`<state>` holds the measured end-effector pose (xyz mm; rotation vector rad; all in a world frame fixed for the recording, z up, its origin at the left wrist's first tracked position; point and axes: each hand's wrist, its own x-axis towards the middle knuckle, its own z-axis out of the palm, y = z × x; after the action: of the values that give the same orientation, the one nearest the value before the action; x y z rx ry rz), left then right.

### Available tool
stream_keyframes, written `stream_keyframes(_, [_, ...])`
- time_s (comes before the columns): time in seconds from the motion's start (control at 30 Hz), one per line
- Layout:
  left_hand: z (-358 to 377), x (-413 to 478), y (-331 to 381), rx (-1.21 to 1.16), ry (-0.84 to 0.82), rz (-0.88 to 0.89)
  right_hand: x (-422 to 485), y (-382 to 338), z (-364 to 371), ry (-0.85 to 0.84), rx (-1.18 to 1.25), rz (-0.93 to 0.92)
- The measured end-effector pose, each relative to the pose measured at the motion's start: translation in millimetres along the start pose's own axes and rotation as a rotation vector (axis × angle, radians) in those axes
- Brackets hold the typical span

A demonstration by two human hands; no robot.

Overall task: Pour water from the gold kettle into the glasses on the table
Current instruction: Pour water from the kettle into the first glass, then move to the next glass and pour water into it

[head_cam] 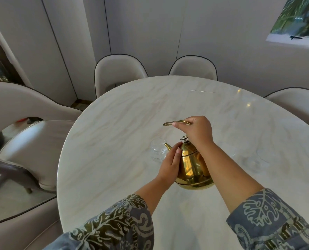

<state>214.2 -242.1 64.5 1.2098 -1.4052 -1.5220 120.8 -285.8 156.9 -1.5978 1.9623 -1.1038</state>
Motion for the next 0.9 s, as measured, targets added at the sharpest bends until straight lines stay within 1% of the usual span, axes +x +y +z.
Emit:
stream_keyframes(0.17, [-3,0,-11,0.115,-0.020,0.027,-15,20,-1,0.084,0.078,-0.005])
stream_keyframes(0.27, [-5,-2,-14,0.194,-0.042,0.062,-27,32,0,0.140,0.163,0.026])
stream_keyframes(0.53, [-7,-9,-25,0.323,-0.063,0.125,-59,58,0,0.219,0.386,0.072])
stream_keyframes(0.7, [0,-14,-22,0.377,-0.086,0.162,-73,67,-11,0.294,0.439,0.057])
stream_keyframes(0.9, [23,-18,-14,0.389,-0.174,0.180,-81,76,-40,0.339,0.451,0.035])
